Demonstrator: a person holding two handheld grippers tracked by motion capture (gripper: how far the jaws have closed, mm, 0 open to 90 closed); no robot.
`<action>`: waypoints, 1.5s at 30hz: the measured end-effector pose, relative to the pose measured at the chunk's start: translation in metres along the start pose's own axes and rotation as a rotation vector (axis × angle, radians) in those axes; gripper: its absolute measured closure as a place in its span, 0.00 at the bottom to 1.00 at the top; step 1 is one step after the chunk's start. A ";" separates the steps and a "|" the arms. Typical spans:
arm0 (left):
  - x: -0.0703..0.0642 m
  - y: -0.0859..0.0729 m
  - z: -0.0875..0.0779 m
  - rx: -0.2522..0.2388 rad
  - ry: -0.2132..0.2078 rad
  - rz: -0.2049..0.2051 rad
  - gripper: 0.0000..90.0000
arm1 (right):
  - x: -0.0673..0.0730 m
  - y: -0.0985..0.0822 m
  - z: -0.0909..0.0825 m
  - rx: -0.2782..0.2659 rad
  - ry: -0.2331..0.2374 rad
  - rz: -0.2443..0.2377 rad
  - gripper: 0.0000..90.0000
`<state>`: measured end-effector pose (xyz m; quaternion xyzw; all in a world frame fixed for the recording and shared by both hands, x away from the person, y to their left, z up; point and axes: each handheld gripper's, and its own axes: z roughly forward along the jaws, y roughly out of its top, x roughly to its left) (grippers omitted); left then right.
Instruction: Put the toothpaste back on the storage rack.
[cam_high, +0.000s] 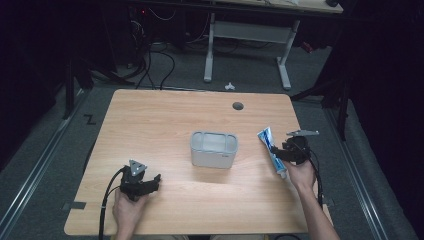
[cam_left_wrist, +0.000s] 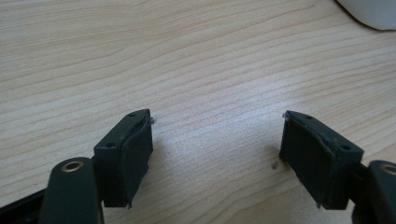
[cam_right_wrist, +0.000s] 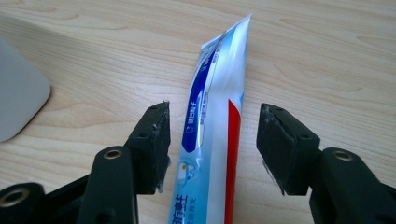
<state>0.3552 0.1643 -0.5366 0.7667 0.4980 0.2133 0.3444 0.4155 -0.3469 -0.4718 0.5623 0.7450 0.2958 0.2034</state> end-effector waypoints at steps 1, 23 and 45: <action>0.000 0.000 0.000 0.000 0.000 0.000 0.29 | -0.001 0.002 0.002 0.011 0.002 -0.001 0.49; 0.000 0.000 0.000 0.000 0.000 0.000 0.29 | -0.010 0.016 0.042 0.148 0.028 0.077 0.46; 0.000 0.000 0.000 0.000 0.000 0.000 0.29 | -0.001 0.027 0.048 0.240 -0.036 0.014 0.72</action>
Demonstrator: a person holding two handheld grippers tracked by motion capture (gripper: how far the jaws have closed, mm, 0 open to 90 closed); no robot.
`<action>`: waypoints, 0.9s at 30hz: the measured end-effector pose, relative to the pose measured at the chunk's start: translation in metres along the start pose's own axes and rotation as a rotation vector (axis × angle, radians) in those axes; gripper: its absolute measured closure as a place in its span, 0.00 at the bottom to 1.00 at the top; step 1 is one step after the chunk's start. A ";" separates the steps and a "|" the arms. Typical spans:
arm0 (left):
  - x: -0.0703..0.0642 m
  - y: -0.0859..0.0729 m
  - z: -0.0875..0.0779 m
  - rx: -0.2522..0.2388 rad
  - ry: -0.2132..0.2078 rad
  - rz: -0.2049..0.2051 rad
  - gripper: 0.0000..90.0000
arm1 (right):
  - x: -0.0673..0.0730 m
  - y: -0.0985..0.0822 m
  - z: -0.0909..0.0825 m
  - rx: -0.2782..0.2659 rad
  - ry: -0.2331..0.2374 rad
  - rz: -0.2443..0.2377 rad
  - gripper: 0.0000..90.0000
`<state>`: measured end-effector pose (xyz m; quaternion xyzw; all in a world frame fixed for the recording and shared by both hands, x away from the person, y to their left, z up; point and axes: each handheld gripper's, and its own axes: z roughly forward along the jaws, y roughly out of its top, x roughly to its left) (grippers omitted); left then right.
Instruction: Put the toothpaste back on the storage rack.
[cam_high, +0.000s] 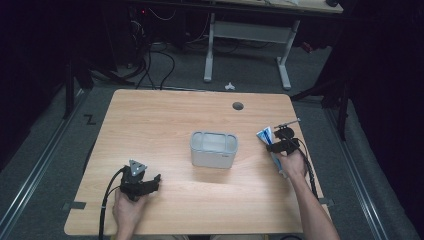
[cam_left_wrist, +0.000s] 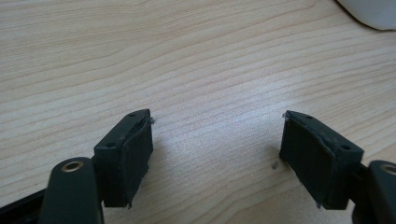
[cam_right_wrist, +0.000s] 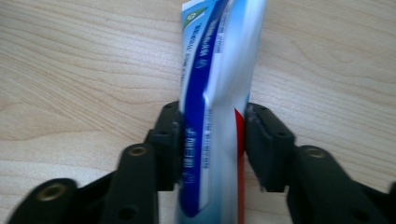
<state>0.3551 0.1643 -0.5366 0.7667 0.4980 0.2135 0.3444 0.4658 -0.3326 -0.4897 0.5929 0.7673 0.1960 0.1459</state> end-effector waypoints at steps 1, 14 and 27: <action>0.000 0.000 0.000 0.000 0.000 0.000 0.29 | -0.001 0.000 -0.002 -0.001 -0.004 -0.002 0.77; 0.000 0.000 0.000 0.000 0.000 0.000 0.29 | -0.002 0.000 -0.008 0.005 -0.013 -0.028 0.83; 0.000 0.000 0.000 0.000 0.000 0.000 0.29 | 0.006 -0.002 -0.031 -0.066 0.068 -0.090 0.83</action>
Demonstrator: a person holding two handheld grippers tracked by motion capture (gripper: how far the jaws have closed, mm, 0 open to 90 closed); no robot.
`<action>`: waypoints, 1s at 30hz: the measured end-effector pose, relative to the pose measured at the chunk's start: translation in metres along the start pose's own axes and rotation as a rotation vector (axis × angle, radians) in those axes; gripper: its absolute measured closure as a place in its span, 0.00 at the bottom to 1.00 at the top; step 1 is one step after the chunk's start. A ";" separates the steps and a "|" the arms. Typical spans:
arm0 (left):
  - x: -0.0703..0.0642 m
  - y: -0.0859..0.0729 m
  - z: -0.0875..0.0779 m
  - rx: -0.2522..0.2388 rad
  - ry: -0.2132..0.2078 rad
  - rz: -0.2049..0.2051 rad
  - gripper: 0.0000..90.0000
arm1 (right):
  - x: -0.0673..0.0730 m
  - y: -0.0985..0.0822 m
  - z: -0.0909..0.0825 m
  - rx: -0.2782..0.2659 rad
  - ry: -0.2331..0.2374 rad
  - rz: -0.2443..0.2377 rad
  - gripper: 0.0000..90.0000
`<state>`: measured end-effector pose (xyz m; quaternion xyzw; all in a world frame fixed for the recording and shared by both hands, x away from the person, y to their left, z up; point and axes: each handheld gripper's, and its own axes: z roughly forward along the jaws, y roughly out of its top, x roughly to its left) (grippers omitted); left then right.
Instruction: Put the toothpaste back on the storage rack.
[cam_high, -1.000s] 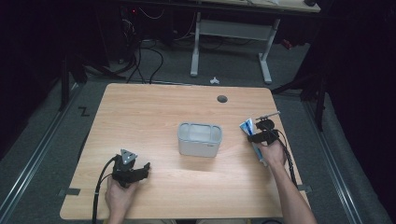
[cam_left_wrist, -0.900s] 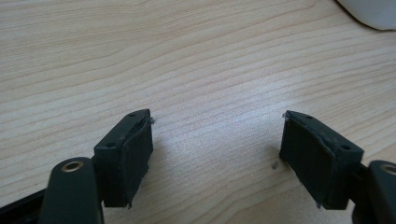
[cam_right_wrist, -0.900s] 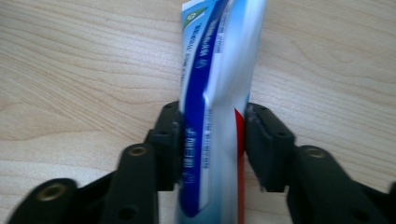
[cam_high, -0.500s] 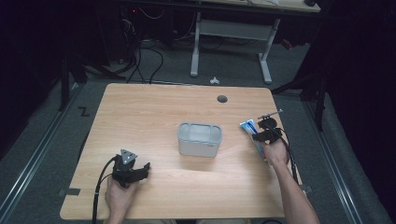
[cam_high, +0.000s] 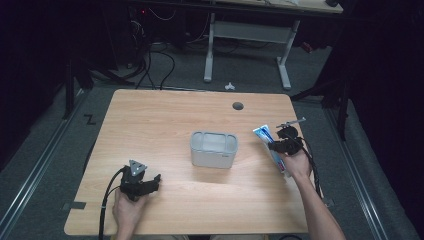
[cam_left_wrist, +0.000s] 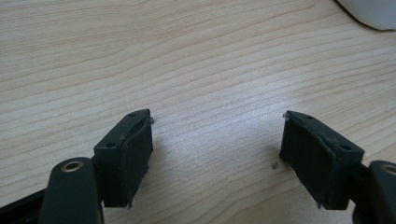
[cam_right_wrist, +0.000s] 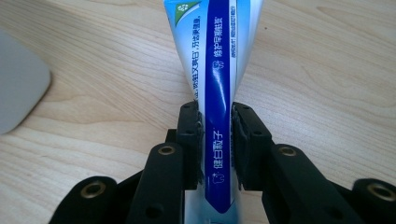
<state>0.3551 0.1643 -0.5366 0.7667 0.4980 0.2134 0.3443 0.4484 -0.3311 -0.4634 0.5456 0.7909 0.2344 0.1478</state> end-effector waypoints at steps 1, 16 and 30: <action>0.000 0.000 0.000 0.000 0.000 0.000 0.29 | 0.000 0.000 -0.001 -0.009 0.004 -0.003 0.83; 0.000 0.000 0.000 0.000 0.000 0.000 0.29 | 0.007 0.000 -0.020 -0.080 0.060 -0.029 0.84; 0.000 0.000 0.000 0.000 0.000 0.000 0.28 | 0.013 0.002 -0.034 -0.130 0.118 -0.049 0.84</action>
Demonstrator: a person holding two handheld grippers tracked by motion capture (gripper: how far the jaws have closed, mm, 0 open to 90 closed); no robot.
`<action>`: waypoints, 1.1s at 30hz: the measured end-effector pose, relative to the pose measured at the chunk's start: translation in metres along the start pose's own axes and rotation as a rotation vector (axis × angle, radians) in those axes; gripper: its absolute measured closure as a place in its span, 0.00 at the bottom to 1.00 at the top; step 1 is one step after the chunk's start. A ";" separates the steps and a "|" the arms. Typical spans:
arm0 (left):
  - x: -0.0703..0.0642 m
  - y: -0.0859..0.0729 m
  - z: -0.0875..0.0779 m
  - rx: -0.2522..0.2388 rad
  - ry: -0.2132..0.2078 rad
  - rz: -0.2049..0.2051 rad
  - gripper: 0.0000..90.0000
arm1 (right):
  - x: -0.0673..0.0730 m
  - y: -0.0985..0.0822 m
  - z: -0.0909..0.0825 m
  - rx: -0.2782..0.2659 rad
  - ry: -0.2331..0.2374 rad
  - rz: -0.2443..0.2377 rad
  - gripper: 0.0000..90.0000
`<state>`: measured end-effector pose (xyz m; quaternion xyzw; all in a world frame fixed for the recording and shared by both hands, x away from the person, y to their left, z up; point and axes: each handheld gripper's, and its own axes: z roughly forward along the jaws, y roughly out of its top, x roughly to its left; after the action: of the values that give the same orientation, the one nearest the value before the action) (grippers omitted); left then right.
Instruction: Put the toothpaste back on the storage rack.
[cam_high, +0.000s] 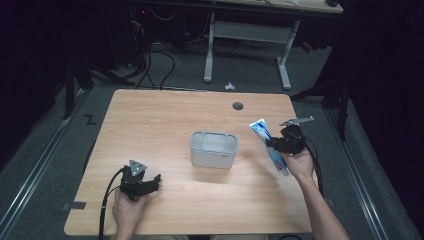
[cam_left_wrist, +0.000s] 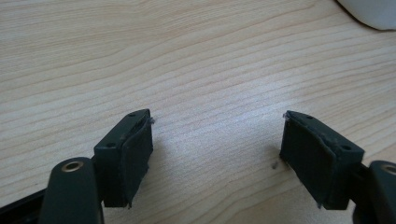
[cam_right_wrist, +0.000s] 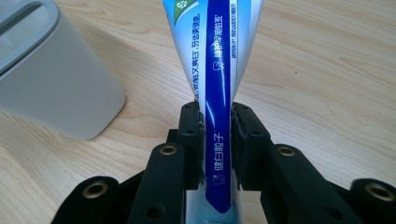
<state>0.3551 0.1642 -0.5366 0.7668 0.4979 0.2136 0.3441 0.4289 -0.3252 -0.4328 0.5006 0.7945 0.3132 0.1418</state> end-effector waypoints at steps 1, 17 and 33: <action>0.000 0.000 0.000 0.000 0.000 0.000 0.29 | 0.001 0.000 0.000 -0.005 0.003 -0.002 0.84; 0.000 0.000 0.000 0.000 0.000 0.000 0.28 | 0.018 0.007 -0.013 -0.080 0.073 -0.048 0.84; 0.000 0.000 0.000 0.000 0.000 0.000 0.28 | 0.042 0.024 -0.027 -0.135 0.113 -0.114 0.84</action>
<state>0.3551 0.1642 -0.5366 0.7667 0.4979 0.2136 0.3443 0.4121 -0.2907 -0.3935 0.4255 0.8055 0.3851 0.1476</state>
